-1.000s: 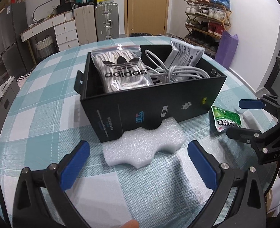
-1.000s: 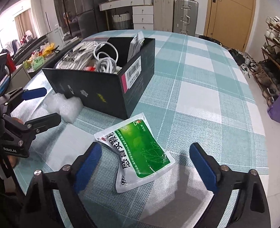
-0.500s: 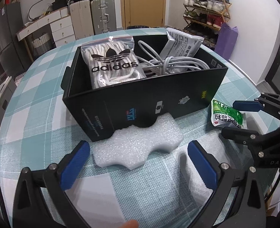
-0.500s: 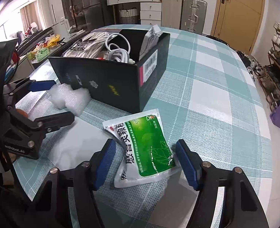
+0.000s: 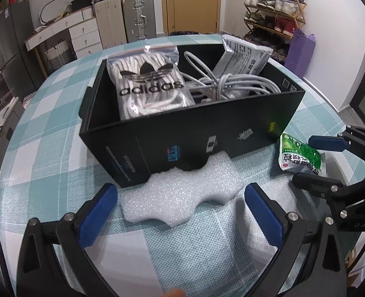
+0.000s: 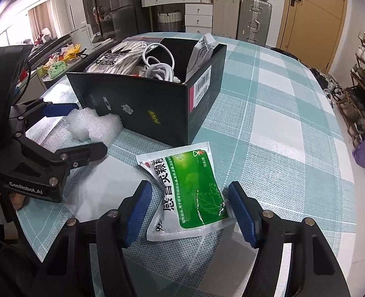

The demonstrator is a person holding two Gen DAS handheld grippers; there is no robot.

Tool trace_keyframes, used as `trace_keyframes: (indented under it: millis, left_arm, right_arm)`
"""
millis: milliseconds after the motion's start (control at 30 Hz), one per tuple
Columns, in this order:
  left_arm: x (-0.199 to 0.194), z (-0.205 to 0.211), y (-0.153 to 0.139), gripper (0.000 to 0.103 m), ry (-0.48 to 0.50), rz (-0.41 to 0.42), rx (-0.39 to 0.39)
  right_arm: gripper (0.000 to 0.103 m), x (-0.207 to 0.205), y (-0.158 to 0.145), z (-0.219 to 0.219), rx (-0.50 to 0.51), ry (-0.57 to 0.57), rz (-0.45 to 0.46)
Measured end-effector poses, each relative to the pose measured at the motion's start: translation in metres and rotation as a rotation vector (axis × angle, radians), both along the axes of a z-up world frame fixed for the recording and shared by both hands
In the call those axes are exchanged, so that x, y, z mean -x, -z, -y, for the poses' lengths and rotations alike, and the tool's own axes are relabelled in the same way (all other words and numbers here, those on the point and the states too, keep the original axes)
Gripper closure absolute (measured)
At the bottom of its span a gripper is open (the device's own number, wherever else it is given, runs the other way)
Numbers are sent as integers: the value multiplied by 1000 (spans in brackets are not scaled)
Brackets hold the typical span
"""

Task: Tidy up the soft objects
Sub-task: 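Grasp the white foam piece with the left tool while the right tool grasps the green packet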

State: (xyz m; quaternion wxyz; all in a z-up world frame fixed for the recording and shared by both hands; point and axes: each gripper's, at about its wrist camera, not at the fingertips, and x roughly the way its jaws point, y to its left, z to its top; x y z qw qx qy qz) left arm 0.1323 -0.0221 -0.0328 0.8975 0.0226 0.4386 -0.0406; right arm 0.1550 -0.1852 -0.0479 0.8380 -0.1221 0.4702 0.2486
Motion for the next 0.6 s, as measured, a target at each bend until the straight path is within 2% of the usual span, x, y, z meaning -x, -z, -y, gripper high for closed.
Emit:
trace_keyframes:
  millis: [133, 200, 500, 600]
  left_arm:
    - [-5, 6, 0, 2, 13, -5, -12]
    - [-6, 8, 1, 10, 18, -11, -14]
    - [-1, 4, 1, 14, 38, 4, 32]
    - [3, 3, 0, 15, 49, 13, 29]
  right_arm:
    - [39, 1, -1, -1, 1, -1, 2]
    - [40, 1, -1, -1, -2, -4, 4]
    - [53, 5, -2, -3, -4, -16, 17]
    - [54, 7, -3, -3, 2, -18, 26]
